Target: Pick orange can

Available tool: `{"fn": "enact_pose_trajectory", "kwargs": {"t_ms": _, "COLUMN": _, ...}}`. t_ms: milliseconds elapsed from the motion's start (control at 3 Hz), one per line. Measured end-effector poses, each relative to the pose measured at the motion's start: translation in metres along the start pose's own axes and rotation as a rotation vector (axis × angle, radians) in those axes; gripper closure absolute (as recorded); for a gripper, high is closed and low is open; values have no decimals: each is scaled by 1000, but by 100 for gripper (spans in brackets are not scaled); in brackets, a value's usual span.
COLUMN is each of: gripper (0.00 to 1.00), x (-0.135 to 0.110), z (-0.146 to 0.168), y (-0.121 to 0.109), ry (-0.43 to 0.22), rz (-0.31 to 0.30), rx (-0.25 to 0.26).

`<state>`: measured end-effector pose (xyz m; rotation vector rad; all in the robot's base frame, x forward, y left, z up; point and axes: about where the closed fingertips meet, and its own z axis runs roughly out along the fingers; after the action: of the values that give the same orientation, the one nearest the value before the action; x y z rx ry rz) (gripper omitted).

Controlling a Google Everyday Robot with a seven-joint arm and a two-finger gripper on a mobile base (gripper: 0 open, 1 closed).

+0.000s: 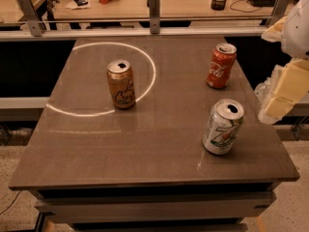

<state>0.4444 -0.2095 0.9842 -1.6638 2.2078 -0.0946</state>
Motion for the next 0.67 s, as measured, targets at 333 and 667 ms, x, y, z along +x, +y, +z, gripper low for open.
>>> {"fn": "enact_pose_trajectory", "kwargs": {"t_ms": 333, "gripper": 0, "x": -6, "z": -1, "y": -21, "ry": -139, "rz": 115, "rx": 37}}
{"fn": "enact_pose_trajectory", "kwargs": {"t_ms": 667, "gripper": 0, "x": -43, "z": 4, "y": -38, "ry": -379, "rz": 186, "rx": 25}}
